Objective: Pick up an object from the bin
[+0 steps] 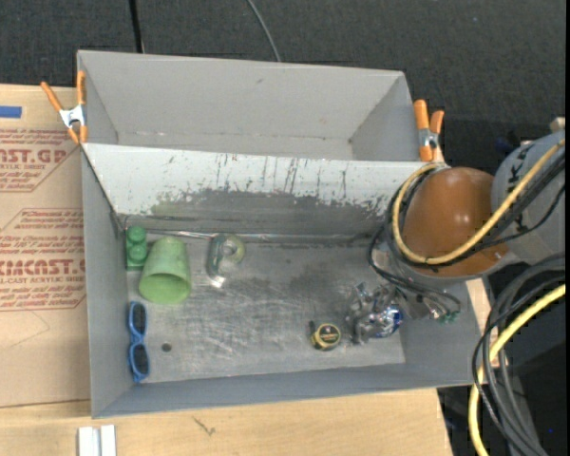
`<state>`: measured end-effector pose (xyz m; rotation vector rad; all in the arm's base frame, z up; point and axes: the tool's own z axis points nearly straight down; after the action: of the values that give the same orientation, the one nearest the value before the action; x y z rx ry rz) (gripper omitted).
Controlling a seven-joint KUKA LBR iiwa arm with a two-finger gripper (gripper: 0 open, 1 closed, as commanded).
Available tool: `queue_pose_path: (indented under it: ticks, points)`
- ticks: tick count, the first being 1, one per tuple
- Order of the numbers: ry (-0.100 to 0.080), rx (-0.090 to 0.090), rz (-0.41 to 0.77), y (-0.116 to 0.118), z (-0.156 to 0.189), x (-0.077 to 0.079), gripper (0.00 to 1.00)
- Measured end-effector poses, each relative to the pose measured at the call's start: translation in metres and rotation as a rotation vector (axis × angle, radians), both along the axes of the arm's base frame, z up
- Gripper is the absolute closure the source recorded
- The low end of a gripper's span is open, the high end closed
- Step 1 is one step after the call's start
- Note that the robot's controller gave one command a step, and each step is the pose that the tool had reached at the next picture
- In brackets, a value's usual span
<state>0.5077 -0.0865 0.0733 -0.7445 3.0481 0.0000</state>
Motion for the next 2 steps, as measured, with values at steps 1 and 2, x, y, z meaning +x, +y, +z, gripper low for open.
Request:
queue_pose_path:
  ticks: [1, 2]
  points:
    - [0.000, 0.000, 0.000, 0.0000, 0.0000, 0.0000, 1.00]
    - [0.000, 0.000, 0.000, 0.0000, 0.0000, 0.0000, 1.00]
